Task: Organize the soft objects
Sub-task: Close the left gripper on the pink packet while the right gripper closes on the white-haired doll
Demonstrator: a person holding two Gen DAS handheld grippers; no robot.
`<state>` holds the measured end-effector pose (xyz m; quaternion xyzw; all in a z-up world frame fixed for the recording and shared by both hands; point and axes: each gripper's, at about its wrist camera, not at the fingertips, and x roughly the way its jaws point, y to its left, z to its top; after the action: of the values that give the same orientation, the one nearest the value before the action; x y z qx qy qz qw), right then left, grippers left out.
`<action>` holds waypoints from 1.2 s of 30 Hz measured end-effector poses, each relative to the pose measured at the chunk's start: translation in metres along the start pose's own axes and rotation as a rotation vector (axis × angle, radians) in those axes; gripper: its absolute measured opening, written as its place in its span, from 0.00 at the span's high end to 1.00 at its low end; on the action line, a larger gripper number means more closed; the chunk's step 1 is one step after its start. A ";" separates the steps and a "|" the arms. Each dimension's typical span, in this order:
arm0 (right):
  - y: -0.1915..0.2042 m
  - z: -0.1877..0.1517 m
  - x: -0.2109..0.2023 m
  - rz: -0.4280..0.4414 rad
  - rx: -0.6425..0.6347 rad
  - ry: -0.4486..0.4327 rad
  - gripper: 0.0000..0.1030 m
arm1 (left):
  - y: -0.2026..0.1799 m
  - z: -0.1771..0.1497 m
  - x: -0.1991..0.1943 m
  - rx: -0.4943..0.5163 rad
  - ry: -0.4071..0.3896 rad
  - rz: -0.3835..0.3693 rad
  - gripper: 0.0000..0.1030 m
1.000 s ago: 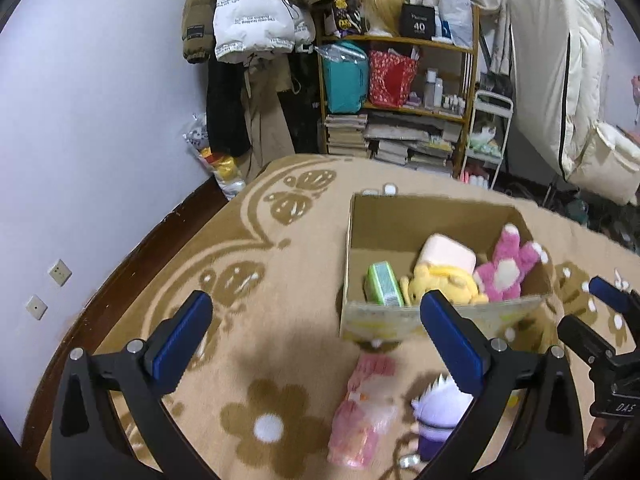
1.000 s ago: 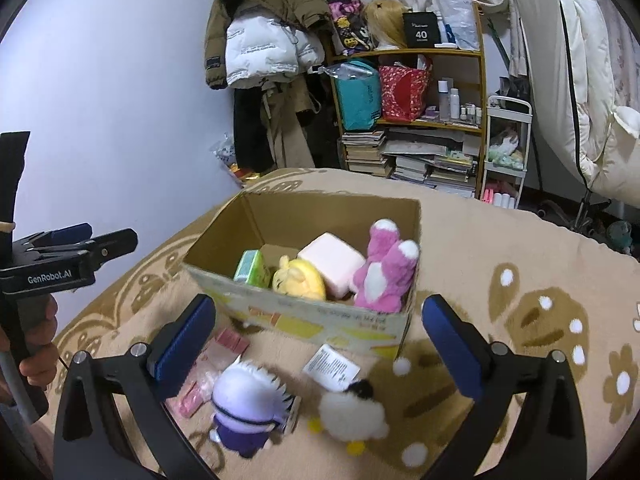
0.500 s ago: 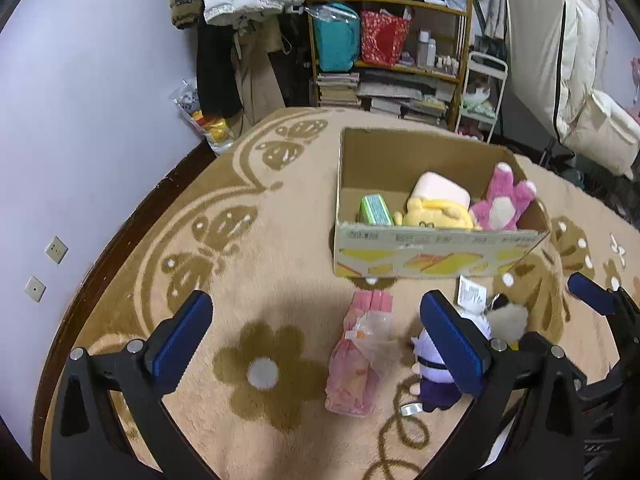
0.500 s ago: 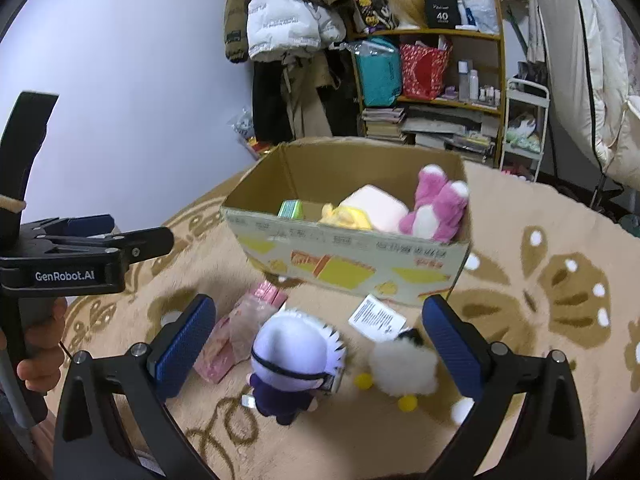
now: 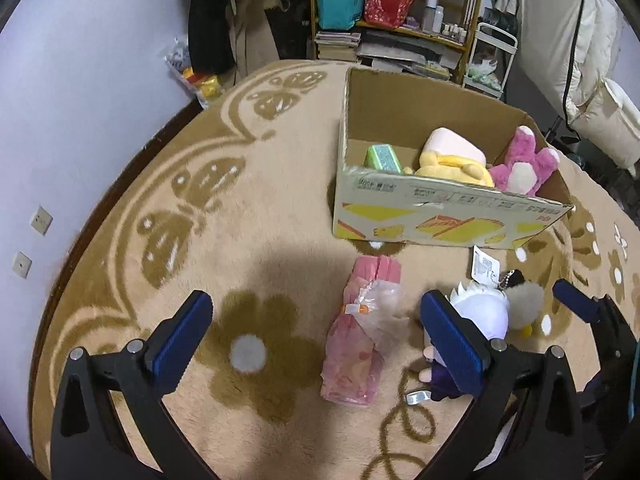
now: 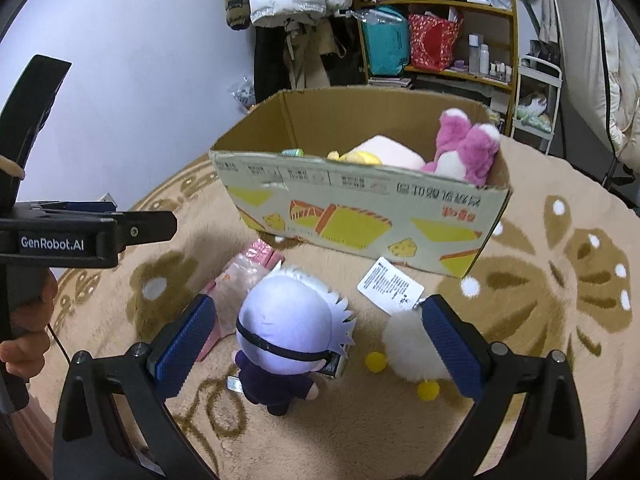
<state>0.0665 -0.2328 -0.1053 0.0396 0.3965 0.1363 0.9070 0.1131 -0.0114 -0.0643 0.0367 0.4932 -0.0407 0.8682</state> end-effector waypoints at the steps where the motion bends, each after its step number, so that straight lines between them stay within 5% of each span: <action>1: 0.000 -0.001 0.003 -0.002 -0.003 0.005 0.00 | -0.001 0.000 0.002 0.003 0.005 0.005 0.00; 36: 0.009 -0.016 0.066 -0.030 -0.080 0.152 0.00 | -0.018 -0.013 0.087 0.025 0.236 -0.048 0.00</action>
<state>0.0958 -0.2061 -0.1617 -0.0132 0.4590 0.1412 0.8771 0.1446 -0.0306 -0.1460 0.0401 0.5922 -0.0632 0.8023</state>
